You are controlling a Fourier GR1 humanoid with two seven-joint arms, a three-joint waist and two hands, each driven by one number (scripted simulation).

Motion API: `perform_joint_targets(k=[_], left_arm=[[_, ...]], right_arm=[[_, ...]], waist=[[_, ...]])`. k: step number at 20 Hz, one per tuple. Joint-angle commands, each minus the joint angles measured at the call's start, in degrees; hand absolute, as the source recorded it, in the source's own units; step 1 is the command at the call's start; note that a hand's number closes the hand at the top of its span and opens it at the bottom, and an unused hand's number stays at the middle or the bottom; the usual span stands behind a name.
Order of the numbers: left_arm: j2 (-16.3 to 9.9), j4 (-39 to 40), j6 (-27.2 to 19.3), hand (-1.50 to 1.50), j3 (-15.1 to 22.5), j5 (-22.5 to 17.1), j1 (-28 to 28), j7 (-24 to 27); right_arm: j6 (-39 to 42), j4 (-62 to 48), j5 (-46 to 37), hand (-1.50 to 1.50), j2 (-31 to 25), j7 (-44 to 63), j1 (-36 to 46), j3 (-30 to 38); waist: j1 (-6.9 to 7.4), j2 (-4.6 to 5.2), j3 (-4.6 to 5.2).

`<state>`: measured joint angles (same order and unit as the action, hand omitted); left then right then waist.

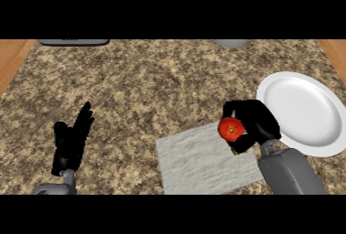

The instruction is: Pick the tomato from the placemat and place it in the plate

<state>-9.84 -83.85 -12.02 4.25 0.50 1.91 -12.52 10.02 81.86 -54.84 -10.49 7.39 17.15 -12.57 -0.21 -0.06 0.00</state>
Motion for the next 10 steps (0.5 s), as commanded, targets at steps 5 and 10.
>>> perform_joint_targets(k=[5,10], left_arm=[[-0.2,-3.1,1.5,0.0,0.4,-0.5,-4.3,1.2],[0.1,0.1,0.8,0.0,-0.9,0.3,0.8,-0.6]], right_arm=[[-6.1,15.8,1.6,1.5,-1.6,3.3,-1.7,8.4],[-9.4,21.8,-0.5,1.5,-2.6,6.9,-3.2,12.9]], waist=[[-0.33,-0.37,0.01],[-0.29,-0.07,0.01]])
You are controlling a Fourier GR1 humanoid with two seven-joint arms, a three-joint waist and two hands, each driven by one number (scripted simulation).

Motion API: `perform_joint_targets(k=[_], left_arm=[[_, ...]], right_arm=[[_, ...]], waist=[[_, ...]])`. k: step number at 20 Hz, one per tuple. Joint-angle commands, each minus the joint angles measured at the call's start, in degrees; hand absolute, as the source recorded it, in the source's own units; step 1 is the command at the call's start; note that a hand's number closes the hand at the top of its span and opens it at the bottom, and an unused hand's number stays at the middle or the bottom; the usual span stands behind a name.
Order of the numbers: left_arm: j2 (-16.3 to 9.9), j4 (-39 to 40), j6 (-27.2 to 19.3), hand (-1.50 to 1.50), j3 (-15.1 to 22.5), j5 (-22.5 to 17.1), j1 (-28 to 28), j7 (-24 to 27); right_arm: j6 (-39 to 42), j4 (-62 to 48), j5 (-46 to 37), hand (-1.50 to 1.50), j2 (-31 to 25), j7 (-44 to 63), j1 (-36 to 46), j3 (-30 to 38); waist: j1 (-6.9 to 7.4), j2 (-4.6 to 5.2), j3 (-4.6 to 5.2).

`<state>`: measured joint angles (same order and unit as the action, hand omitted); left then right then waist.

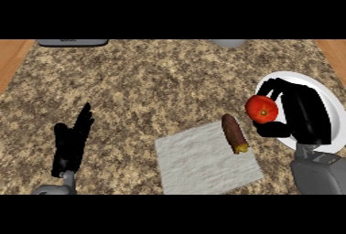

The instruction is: Pick the tomato from the placemat and place it in the plate

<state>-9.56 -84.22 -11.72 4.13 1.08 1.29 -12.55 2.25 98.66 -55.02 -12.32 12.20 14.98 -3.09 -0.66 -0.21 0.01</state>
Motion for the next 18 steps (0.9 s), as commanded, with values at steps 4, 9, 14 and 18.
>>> perform_joint_targets(k=[4,9,14,18], left_arm=[[0.5,0.0,0.8,0.0,-0.3,0.6,1.0,-0.5],[1.0,1.3,1.5,0.0,-0.8,0.7,1.2,0.0],[1.0,-0.7,1.7,0.0,-1.3,1.4,-0.1,-0.5],[-0.1,-3.4,3.4,0.0,-2.0,0.3,-0.1,-3.2]], right_arm=[[0.9,5.1,1.8,1.5,-1.9,5.3,0.3,8.7],[2.2,-6.2,7.6,1.5,-7.4,0.9,6.3,17.3],[-5.2,-20.3,4.5,1.5,-7.0,-3.8,7.8,17.3],[-5.6,-32.2,6.1,1.5,-12.7,-9.1,12.6,21.2]], waist=[[0.54,0.15,-0.01],[0.81,0.25,-0.02],[1.09,0.3,-0.03],[1.33,0.36,-0.05]])
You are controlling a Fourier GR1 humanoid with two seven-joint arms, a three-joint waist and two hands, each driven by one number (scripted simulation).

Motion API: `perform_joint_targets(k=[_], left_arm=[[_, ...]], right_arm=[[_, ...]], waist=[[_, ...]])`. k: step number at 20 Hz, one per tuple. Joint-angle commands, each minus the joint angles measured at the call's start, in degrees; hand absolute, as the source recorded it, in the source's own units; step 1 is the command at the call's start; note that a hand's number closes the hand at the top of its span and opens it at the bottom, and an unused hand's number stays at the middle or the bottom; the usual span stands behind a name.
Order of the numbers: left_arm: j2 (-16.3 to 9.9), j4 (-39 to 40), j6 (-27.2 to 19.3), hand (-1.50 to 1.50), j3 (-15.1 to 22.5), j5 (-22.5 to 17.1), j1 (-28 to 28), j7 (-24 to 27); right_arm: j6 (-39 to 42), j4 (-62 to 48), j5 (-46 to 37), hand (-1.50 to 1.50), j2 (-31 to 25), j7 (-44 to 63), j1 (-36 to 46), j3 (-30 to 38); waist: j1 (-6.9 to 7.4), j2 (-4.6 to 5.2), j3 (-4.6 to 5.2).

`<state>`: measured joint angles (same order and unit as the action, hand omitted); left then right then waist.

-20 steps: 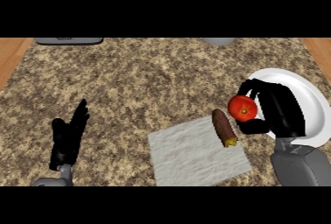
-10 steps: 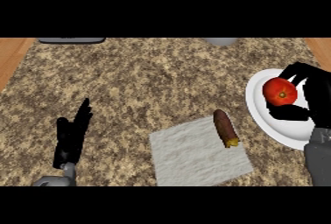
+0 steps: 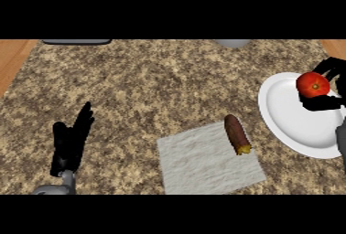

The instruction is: Pick the tomato from the placemat and place it in the plate

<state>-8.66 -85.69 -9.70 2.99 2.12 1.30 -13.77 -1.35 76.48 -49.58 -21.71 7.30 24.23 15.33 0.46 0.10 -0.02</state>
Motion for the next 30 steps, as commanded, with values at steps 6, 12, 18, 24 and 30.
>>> perform_joint_targets(k=[6,12,18,24,30], left_arm=[[-1.6,1.5,2.1,0.0,-2.3,-0.6,2.8,-1.1],[1.5,-1.2,0.1,0.0,0.6,1.2,-1.0,-0.5],[2.2,-0.1,0.0,0.0,0.2,2.0,0.3,0.0],[1.0,1.6,1.3,0.0,-1.2,0.9,-0.3,1.6],[-0.2,-1.2,1.0,0.0,-1.7,1.4,-0.7,-0.2]], right_arm=[[2.9,-22.1,0.4,1.5,-4.4,-6.0,5.8,1.0],[11.4,-31.7,0.3,1.5,-8.0,-9.2,6.9,-0.7],[12.2,-40.9,3.2,-1.5,-9.9,-22.1,9.8,0.6],[13.3,-37.7,18.2,-1.5,-6.0,-31.5,10.3,12.1],[22.3,-41.3,30.0,-1.5,-9.3,-31.4,11.1,21.8]], waist=[[0.39,0.17,-0.01],[0.51,0.04,-0.02],[0.22,0.05,-0.03],[-0.63,-0.19,-0.06],[-0.32,-0.2,-0.04]])
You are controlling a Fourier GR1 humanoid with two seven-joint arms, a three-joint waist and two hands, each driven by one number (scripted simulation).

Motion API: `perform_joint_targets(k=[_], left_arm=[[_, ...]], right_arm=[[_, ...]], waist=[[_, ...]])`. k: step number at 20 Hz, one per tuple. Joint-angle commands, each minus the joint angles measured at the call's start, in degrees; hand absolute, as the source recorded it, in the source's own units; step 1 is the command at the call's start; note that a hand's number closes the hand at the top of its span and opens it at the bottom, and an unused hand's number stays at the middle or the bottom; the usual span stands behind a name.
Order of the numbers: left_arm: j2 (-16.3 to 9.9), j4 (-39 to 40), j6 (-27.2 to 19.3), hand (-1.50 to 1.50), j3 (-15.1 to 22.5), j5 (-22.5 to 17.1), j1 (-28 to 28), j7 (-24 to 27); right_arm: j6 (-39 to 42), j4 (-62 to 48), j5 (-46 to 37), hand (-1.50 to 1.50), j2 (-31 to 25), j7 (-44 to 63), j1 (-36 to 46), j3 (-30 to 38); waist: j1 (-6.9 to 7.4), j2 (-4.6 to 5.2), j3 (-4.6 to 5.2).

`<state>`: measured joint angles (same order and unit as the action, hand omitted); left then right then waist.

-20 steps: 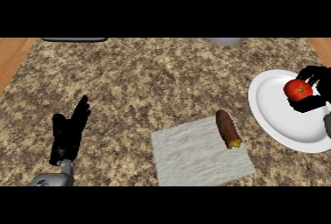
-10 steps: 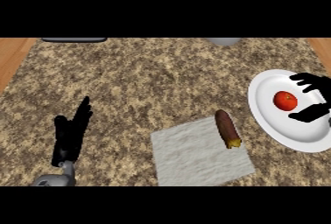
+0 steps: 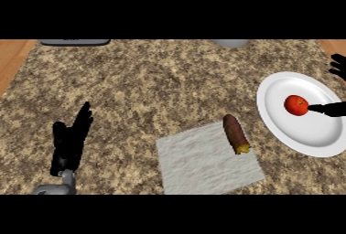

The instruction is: Pick the tomato from the placemat and place it in the plate

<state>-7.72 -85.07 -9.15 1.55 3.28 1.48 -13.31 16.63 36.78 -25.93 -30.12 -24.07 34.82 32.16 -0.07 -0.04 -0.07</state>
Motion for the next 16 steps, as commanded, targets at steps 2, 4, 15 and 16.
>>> perform_joint_targets(k=[2,4,15,16], left_arm=[[0.7,0.6,0.3,0.0,-0.1,-0.2,-0.3,1.0],[-0.6,5.9,1.2,0.0,-2.7,-1.0,3.5,1.9],[-0.1,-0.1,2.1,0.0,-1.9,-0.3,4.2,-4.6],[0.6,-4.4,1.1,0.0,-0.1,1.4,1.0,-5.4]], right_arm=[[8.6,-4.7,7.8,-1.5,-5.2,-2.6,-0.8,5.9],[10.1,-4.7,7.8,-1.5,-4.2,-7.1,-4.2,4.3],[8.6,-9.6,10.2,-1.5,-4.2,-13.6,-2.4,0.6],[8.4,-12.1,9.3,-1.5,-5.9,-14.7,-2.1,-0.4]], waist=[[0.3,0.2,0.02],[-0.04,0.23,0.05],[0.31,0.09,0.05],[0.65,0.15,0.02]])
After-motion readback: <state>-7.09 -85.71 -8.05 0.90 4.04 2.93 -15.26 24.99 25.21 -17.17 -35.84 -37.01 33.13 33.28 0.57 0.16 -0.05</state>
